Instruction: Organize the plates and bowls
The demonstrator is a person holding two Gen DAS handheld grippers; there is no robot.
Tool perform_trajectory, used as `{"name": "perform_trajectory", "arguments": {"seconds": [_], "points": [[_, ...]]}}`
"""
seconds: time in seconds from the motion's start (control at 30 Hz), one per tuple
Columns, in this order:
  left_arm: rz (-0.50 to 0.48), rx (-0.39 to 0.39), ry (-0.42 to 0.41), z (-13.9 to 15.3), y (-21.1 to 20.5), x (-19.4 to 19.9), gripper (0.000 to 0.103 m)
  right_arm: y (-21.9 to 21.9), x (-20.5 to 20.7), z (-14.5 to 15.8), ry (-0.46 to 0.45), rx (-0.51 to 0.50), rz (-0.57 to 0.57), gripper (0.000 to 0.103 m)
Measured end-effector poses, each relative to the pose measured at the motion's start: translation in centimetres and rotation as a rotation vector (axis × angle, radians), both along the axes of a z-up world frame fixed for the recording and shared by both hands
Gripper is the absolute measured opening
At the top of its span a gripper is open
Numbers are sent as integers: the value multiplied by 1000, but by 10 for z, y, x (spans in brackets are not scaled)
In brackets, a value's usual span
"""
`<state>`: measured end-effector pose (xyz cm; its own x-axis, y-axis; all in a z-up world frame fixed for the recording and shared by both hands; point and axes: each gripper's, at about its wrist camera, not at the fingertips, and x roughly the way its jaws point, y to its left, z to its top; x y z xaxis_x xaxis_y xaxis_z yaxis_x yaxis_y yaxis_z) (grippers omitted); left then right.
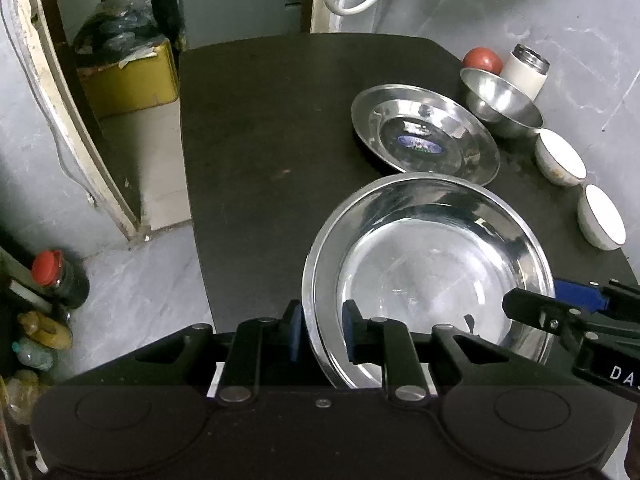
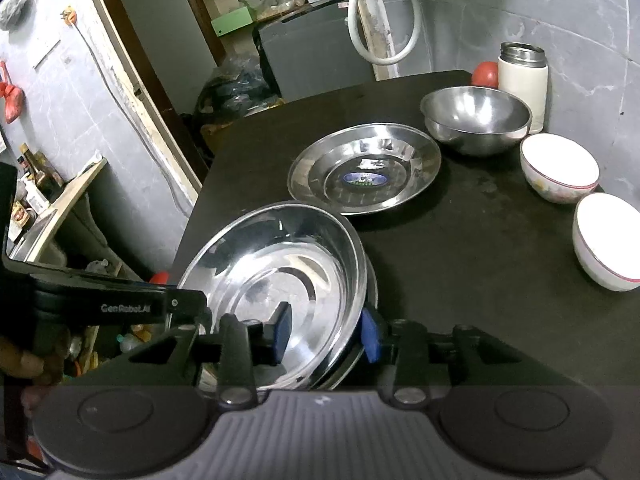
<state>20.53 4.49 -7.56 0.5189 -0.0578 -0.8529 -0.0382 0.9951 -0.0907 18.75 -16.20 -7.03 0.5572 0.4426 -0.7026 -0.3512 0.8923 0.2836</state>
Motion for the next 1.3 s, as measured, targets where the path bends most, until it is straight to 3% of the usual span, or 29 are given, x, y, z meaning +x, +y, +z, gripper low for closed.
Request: {"name": "perform_trajectory", "arguments": {"seconds": [0.1, 0.2, 0.27, 0.37, 0.63, 0.97, 1.3], "points": [[-1, -8, -8, 3, 3, 2, 31, 0, 2, 0, -4, 0, -15, 43], [9, -11, -26, 6, 8, 7, 46, -3, 4, -2, 1, 6, -43, 50], [20, -12, -42, 9, 12, 12, 58, -7, 6, -3, 3, 18, -63, 60], [36, -10, -62, 13, 17, 22, 69, -9, 8, -3, 0, 31, -89, 70], [29, -22, -90, 11, 24, 61, 86, -17, 16, -9, 3, 56, -179, 89], [1, -119, -127, -2, 21, 133, 102, -24, 62, -15, -14, 80, -311, 101], [-39, -183, -83, -26, 17, 181, 102, -17, 107, -25, -27, 41, -365, 103]]}}
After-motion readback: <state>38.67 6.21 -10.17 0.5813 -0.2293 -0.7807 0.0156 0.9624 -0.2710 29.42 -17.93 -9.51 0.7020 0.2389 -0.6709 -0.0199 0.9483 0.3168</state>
